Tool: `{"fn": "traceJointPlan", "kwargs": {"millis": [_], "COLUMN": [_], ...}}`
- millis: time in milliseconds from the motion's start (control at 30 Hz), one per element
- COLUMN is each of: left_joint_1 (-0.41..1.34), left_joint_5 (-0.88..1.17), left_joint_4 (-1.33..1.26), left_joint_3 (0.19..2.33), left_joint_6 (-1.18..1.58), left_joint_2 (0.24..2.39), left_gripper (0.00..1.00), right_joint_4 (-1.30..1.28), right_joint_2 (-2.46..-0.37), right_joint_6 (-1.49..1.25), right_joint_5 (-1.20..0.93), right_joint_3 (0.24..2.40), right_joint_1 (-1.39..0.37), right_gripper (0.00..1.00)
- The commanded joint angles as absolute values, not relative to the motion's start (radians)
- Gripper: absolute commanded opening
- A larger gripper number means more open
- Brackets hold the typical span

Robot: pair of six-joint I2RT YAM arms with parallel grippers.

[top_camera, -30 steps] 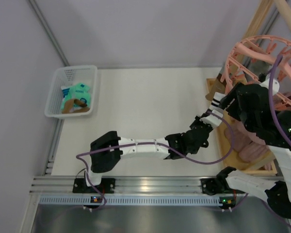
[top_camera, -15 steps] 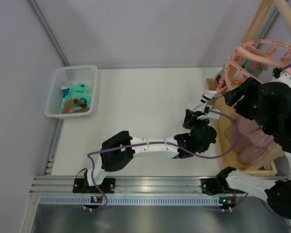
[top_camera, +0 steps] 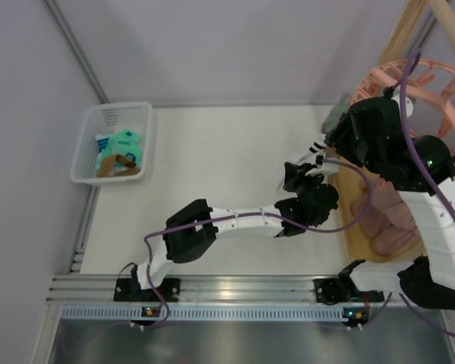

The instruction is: Remove the socks clipped to the hanger

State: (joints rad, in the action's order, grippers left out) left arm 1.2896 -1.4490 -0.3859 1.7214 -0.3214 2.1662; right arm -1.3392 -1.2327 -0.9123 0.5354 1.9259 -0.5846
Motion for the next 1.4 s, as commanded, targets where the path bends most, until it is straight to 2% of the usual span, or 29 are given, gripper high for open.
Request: {"fn": "traceJointPlan", "kwargs": {"millis": [0, 200, 467, 1167, 1367], "left_joint_1": [1.262, 1.253, 1.253, 1.200, 1.193], "left_joint_5": [-1.586, -1.591, -1.595, -1.586, -1.580], "left_joint_4": [-0.400, -0.400, -0.400, -0.400, -0.400], "left_joint_3": [1.756, 1.767, 1.743, 1.689, 1.695], "left_joint_6": [-0.334, -0.333, -0.324, -0.311, -0.311], "left_joint_2": [2.186, 2.201, 2.195, 2.183, 2.195], "left_gripper": [0.00, 0.00, 0.00, 0.00, 0.00], "right_joint_4": [-1.397, -1.496, -1.497, -1.497, -1.448], "right_joint_2": [-1.261, -1.356, -1.451, -1.402, -1.388], "right_joint_6": [-0.995, -1.104, -1.129, -1.134, -1.126], "right_joint_5": [0.622, 0.733, 0.804, 0.841, 0.731], "right_joint_3": [1.971, 2.058, 2.112, 1.990, 1.988], "right_joint_1": [-0.580, -0.580, -0.575, -0.568, -0.561], "right_gripper": [0.51, 0.48, 0.47, 0.47, 0.47]}}
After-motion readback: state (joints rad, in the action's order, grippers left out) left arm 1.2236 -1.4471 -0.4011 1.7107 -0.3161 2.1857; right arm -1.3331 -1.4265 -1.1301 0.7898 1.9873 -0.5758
